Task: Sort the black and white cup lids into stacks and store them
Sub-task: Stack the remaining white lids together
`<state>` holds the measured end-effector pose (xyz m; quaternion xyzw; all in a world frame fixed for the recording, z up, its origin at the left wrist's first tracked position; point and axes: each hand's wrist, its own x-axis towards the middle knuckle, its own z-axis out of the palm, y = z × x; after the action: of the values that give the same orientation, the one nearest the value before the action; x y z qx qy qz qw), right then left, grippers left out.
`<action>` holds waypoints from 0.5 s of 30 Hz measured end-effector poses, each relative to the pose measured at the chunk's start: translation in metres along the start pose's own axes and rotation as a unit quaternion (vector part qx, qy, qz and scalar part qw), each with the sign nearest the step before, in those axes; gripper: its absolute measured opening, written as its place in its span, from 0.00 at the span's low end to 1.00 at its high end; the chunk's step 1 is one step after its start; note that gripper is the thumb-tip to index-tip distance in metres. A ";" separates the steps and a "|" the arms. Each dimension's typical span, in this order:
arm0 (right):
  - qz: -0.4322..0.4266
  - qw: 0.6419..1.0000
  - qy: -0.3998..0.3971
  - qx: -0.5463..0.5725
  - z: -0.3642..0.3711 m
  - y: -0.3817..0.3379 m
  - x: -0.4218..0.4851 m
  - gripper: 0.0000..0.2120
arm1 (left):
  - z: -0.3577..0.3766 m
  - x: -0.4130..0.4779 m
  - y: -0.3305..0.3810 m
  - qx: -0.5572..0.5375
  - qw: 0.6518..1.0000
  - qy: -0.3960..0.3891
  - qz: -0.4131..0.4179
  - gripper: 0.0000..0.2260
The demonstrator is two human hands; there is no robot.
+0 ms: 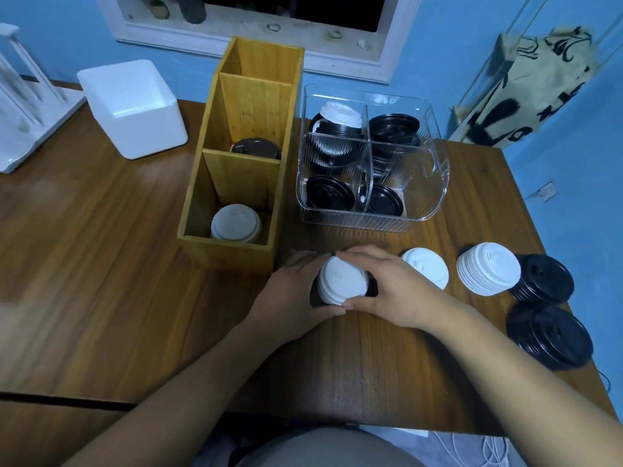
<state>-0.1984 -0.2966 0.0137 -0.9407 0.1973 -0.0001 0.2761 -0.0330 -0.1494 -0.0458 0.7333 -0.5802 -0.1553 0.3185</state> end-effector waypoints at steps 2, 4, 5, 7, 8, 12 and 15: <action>0.000 1.000 -0.002 -0.004 0.000 -0.001 0.000 0.38 | 0.001 0.000 -0.001 -0.007 1.000 -0.001 -0.002 0.42; 0.001 1.000 0.000 -0.002 0.001 -0.002 0.000 0.37 | 0.002 0.000 -0.002 -0.009 1.000 -0.001 -0.004 0.41; 0.001 1.000 0.001 -0.001 0.001 -0.002 0.000 0.37 | 0.002 0.000 -0.002 -0.009 1.000 -0.002 -0.004 0.41; 0.004 1.000 0.000 -0.004 0.002 -0.004 0.001 0.36 | 0.001 0.000 0.000 -0.005 1.000 -0.001 0.003 0.41; 0.007 1.000 -0.003 -0.009 0.002 -0.004 0.002 0.36 | 0.000 -0.001 0.001 -0.002 1.000 0.000 0.009 0.41; 0.019 0.999 -0.022 -0.023 0.000 -0.006 0.007 0.37 | 0.000 0.001 -0.002 -0.005 1.000 0.004 0.021 0.40; 0.021 0.999 -0.033 -0.020 -0.001 -0.005 0.010 0.36 | 0.002 0.004 -0.007 -0.006 1.000 -0.006 0.012 0.40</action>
<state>-0.1872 -0.2970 0.0159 -0.9412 0.2079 0.0409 0.2631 -0.0282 -0.1533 -0.0516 0.7234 -0.5902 -0.1589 0.3209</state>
